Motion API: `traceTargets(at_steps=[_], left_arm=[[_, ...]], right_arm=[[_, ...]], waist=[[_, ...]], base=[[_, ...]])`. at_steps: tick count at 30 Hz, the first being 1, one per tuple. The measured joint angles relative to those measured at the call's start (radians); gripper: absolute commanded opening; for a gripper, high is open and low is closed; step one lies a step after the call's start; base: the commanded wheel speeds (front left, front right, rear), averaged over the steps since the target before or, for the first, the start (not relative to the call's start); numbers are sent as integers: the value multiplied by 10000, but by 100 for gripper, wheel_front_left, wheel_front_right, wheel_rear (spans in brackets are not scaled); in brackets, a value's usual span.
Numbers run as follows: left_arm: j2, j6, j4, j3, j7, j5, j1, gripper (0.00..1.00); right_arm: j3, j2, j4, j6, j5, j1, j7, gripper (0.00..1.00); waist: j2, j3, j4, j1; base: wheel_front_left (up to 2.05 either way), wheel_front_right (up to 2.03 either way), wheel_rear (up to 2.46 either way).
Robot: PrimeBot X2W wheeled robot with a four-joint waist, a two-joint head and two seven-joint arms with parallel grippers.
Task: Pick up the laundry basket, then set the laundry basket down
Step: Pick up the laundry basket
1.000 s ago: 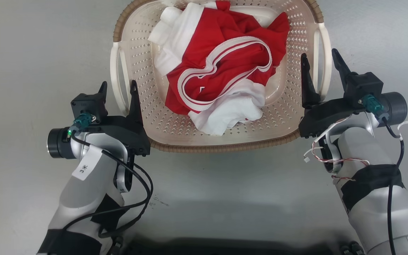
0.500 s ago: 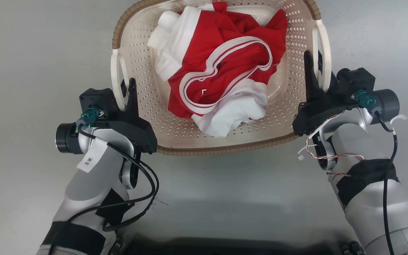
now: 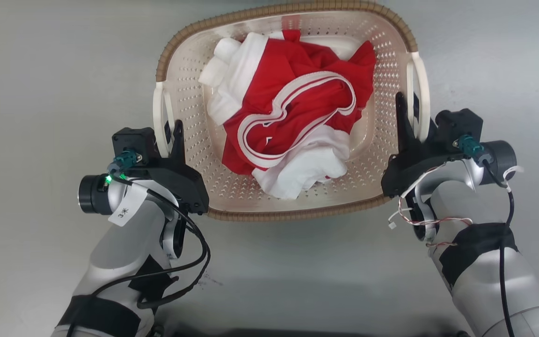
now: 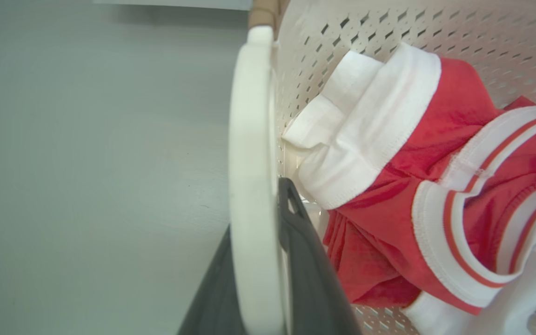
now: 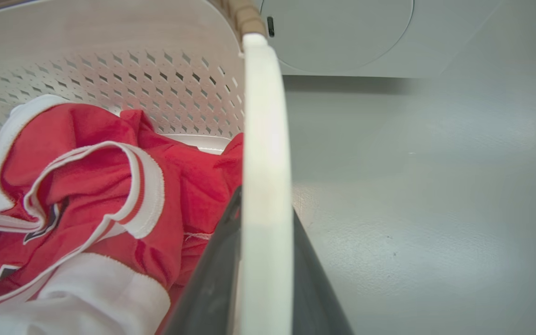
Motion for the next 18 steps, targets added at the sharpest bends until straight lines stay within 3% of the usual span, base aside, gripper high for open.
traceTargets(at_steps=[18], left_arm=[[-10,-123,1200,-909,13,-531,945,0]], right_arm=[[1672,17,746,-343,2174,1307,2,0]], waist=[[-1,-2354,-202,-2]], base=[[0,0,0]])
